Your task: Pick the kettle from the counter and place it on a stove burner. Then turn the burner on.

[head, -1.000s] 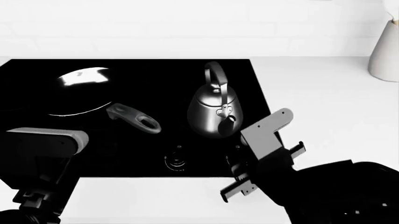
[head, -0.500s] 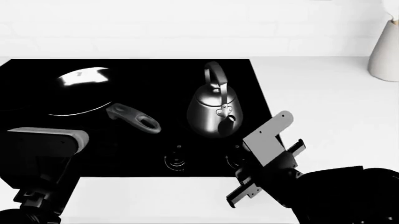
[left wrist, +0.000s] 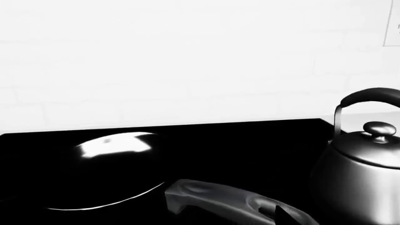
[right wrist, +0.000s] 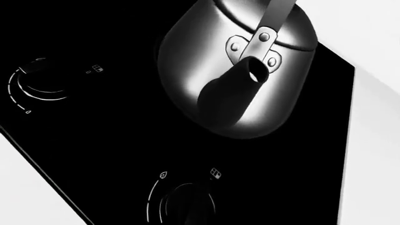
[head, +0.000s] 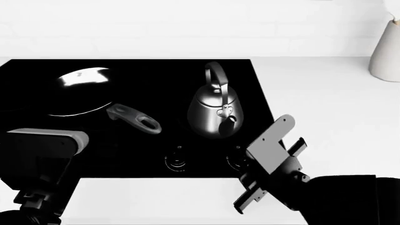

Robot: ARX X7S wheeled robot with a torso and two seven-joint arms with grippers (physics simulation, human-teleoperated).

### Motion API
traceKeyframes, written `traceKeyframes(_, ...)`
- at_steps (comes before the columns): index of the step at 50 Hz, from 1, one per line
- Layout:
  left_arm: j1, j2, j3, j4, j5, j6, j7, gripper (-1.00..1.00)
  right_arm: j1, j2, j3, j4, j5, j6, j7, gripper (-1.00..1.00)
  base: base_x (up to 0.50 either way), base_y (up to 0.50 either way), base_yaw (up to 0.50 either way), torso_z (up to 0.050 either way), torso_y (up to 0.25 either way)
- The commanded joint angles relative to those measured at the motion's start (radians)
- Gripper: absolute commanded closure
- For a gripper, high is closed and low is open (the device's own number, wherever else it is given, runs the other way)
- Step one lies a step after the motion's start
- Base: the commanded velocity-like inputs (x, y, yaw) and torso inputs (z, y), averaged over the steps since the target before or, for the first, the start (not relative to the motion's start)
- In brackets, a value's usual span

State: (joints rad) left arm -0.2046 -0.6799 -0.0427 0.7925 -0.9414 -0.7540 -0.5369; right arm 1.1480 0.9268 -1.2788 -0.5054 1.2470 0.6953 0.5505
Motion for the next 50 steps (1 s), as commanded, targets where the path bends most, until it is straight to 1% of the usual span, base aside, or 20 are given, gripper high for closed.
traceKeyframes(1,0.005,0.0,0.003,-0.004,0.005,0.007,0.002,-1.0,-0.03,0.043,-0.078,0.014,-0.099,-0.009,-0.095,1.0,0.0,0.0,0.0,0.0,0.0)
traceKeyframes(25,0.01,-0.003,0.006,-0.009,0.005,0.014,-0.001,-1.0,-0.023,0.059,-0.098,0.087,-0.205,-0.035,-0.182,1.0,0.0,0.0,0.0,0.0,0.0)
traceKeyframes(31,0.009,-0.003,0.011,-0.011,0.007,0.015,0.0,-1.0,-0.006,0.077,-0.113,0.085,-0.207,0.012,-0.195,1.0,0.0,0.0,0.0,0.0,0.0)
traceKeyframes(35,0.009,-0.003,0.011,-0.011,0.007,0.016,-0.001,-1.0,0.001,0.102,-0.149,0.06,-0.294,0.012,-0.235,1.0,0.0,0.0,0.0,0.0,0.0)
traceKeyframes(41,0.003,-0.002,0.019,-0.012,0.008,0.014,-0.003,-1.0,0.028,0.089,-0.18,0.058,-0.321,0.1,-0.227,1.0,0.0,0.0,-0.01,0.0,0.0)
traceKeyframes(50,0.003,-0.003,0.019,-0.016,0.008,0.017,-0.002,-1.0,0.055,0.088,-0.216,0.054,-0.387,0.139,-0.255,1.0,0.0,0.0,-0.01,0.0,0.0)
